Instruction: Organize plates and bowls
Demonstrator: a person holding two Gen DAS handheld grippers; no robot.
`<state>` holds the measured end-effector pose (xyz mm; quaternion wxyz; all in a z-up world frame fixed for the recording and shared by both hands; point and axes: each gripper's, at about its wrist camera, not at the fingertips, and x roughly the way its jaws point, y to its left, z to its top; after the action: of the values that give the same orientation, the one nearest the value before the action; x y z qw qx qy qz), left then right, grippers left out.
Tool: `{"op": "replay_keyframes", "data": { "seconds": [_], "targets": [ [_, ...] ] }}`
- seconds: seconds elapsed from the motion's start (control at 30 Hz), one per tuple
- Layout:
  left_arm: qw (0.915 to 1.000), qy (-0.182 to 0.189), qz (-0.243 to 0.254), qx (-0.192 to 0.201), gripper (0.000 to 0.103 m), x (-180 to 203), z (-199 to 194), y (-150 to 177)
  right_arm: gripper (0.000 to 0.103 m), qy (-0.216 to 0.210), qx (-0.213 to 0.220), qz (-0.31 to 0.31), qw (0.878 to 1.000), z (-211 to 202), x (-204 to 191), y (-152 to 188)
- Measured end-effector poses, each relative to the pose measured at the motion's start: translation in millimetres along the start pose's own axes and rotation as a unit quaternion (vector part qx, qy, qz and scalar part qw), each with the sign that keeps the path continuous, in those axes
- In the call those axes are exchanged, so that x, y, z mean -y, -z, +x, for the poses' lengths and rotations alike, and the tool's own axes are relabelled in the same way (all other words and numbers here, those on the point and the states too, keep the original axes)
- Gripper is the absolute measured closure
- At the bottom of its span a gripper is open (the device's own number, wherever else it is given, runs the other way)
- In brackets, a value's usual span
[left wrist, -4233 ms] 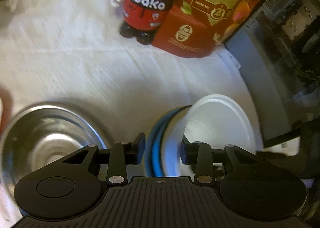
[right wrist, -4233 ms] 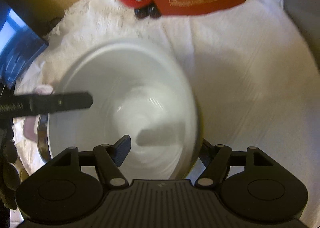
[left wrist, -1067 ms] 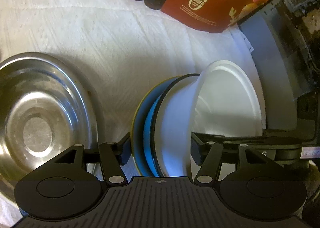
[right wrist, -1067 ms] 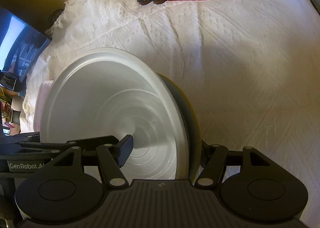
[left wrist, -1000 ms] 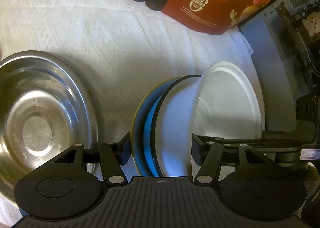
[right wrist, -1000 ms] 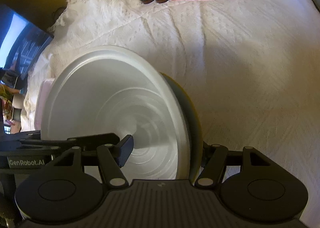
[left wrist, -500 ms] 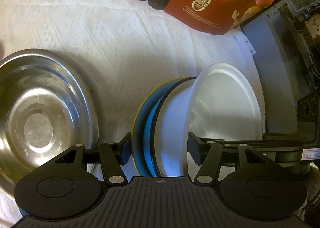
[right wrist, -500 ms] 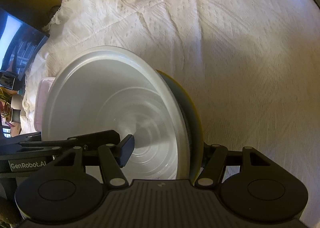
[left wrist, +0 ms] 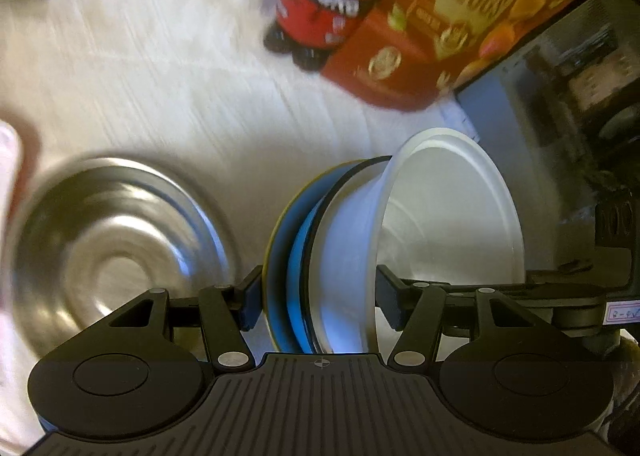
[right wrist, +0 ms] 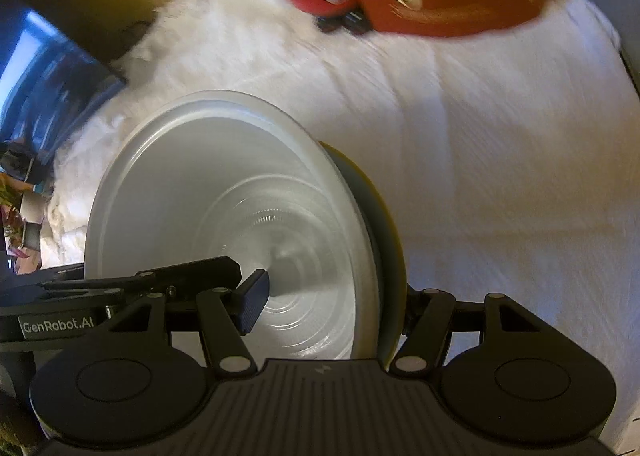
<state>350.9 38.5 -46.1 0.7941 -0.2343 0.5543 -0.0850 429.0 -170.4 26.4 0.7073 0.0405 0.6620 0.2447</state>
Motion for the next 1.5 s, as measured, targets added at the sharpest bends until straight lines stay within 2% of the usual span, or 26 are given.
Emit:
{"op": "replay_keyframes", "data": {
  "seconds": [0.17, 0.3, 0.43, 0.57, 0.63, 0.8, 0.93, 1.1, 1.17, 1.23, 1.33, 1.4, 1.5],
  "targets": [
    [0.9995, -0.007, 0.014, 0.029, 0.041, -31, -56, -11, 0.037, -0.024, 0.015, -0.037, 0.999, 6, -60, -9],
    [0.9991, -0.024, 0.002, 0.034, 0.041, -71, -79, -12, 0.037, -0.037, -0.004, -0.050, 0.998, 38, -99, -13],
    [0.9991, -0.024, -0.030, 0.016, 0.041, -116, -77, -4, 0.037, -0.027, -0.040, -0.051, 0.998, 80, -123, -14],
    [0.9983, -0.019, -0.055, -0.003, 0.041, -150, -56, 0, 0.038, -0.003, -0.067, -0.040, 0.997, 115, -126, -16],
    [0.9986, -0.019, -0.050, -0.007, 0.041, -154, -49, 3, 0.036, 0.005, -0.074, -0.028, 0.997, 123, -124, -19],
    [0.9996, -0.027, -0.008, -0.005, 0.050, -152, -51, -2, 0.037, 0.032, -0.066, -0.039, 0.997, 115, -127, -24],
    [0.9987, -0.048, 0.012, 0.010, 0.053, -148, -59, -11, 0.036, 0.048, -0.041, -0.069, 0.996, 89, -140, -26],
    [0.9990, -0.043, 0.005, 0.011, 0.053, -151, -60, -15, 0.033, 0.047, -0.007, -0.133, 0.990, 64, -170, -28],
    [0.9993, -0.035, -0.008, 0.014, 0.057, -156, -64, -13, 0.033, 0.069, 0.015, -0.152, 0.986, 62, -175, -20],
    [0.9995, -0.013, -0.019, 0.020, 0.066, -159, -72, -12, 0.033, 0.100, 0.044, -0.177, 0.978, 65, -179, -11],
    [0.9990, -0.004, -0.024, 0.037, 0.068, -157, -86, -11, 0.033, 0.158, 0.103, -0.214, 0.958, 62, -180, 10],
    [0.9988, -0.003, -0.025, 0.041, 0.068, -152, -89, -11, 0.033, 0.177, 0.129, -0.216, 0.952, 60, -179, 16],
    [0.9986, -0.012, -0.027, 0.044, 0.068, -148, -87, -10, 0.033, 0.159, 0.163, -0.162, 0.960, 48, -169, 21]
  ]
}}
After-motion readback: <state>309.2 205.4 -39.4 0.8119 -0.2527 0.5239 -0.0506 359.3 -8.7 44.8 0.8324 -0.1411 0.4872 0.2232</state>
